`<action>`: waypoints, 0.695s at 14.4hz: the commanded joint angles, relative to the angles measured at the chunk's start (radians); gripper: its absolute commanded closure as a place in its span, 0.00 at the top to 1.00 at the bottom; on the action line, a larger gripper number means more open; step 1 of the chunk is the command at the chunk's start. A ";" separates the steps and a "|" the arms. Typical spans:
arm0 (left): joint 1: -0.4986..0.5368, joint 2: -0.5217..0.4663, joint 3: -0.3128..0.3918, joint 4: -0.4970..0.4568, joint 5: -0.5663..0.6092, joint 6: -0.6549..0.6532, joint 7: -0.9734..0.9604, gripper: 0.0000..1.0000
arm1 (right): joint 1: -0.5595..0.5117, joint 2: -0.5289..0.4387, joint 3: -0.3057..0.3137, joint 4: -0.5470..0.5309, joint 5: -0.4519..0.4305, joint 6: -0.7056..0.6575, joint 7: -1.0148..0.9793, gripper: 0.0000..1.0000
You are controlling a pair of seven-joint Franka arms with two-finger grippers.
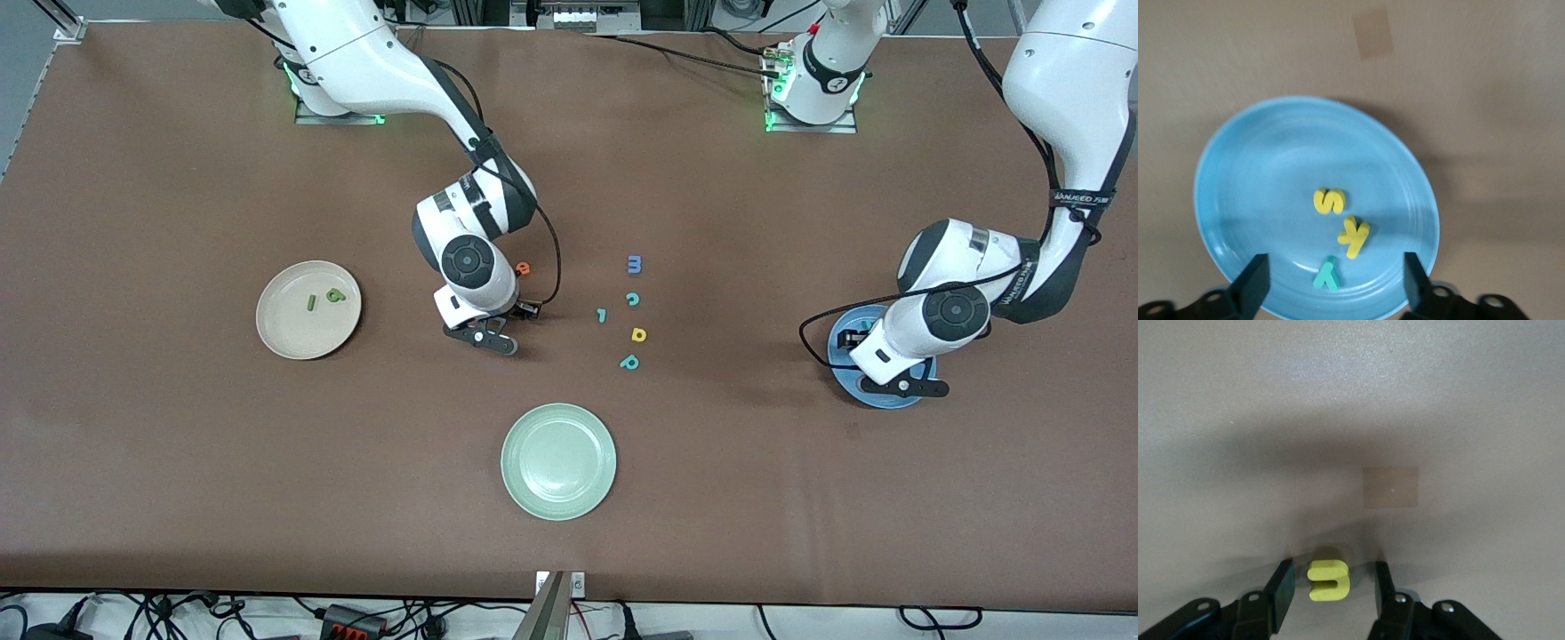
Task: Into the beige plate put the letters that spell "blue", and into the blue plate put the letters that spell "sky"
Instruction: 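Release the k on the blue plate while the right gripper carries u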
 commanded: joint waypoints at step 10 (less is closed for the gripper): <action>-0.030 -0.022 -0.089 0.374 -0.161 -0.486 0.114 1.00 | -0.050 -0.038 -0.018 0.005 0.008 -0.030 -0.128 0.16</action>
